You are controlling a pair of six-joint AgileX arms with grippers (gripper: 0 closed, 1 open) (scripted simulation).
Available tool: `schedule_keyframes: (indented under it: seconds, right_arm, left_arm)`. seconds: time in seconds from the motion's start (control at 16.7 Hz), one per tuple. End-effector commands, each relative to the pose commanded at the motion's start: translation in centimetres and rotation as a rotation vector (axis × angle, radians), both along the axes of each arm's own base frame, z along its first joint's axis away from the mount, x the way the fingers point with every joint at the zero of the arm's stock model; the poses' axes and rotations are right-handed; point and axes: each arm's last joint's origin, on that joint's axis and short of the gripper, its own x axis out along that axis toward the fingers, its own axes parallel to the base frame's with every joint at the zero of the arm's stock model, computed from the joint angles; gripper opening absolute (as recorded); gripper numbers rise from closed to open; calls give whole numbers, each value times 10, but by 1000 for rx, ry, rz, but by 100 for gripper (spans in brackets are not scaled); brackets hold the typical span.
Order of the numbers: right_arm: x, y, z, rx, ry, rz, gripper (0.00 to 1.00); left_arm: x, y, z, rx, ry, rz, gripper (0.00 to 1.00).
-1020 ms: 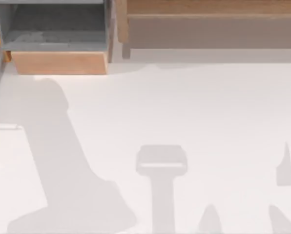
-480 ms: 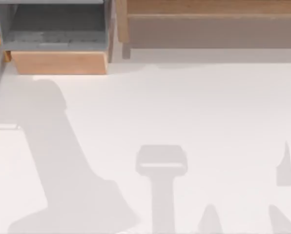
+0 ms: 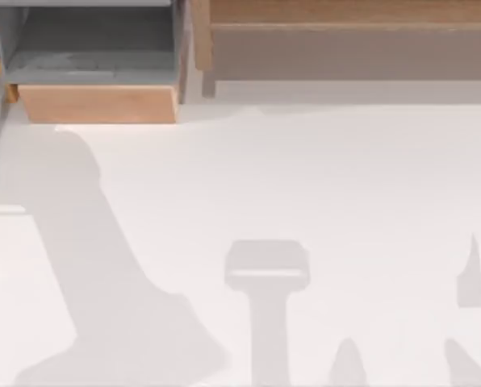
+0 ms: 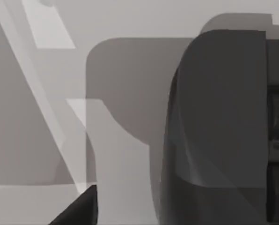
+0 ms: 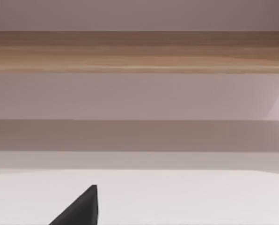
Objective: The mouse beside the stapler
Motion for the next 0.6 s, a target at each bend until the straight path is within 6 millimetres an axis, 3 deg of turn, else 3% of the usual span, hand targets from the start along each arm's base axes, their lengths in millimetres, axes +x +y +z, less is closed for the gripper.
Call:
schedule_keyframes:
  seconds: [0.42, 0.6]
  right_arm:
    - [0, 0, 0, 0, 0, 0, 100]
    - [0, 0, 0, 0, 0, 0, 100]
  left_arm:
    - [3, -3, -11, -1, 5, -2, 100]
    - [3, -3, -11, -1, 5, -2, 77]
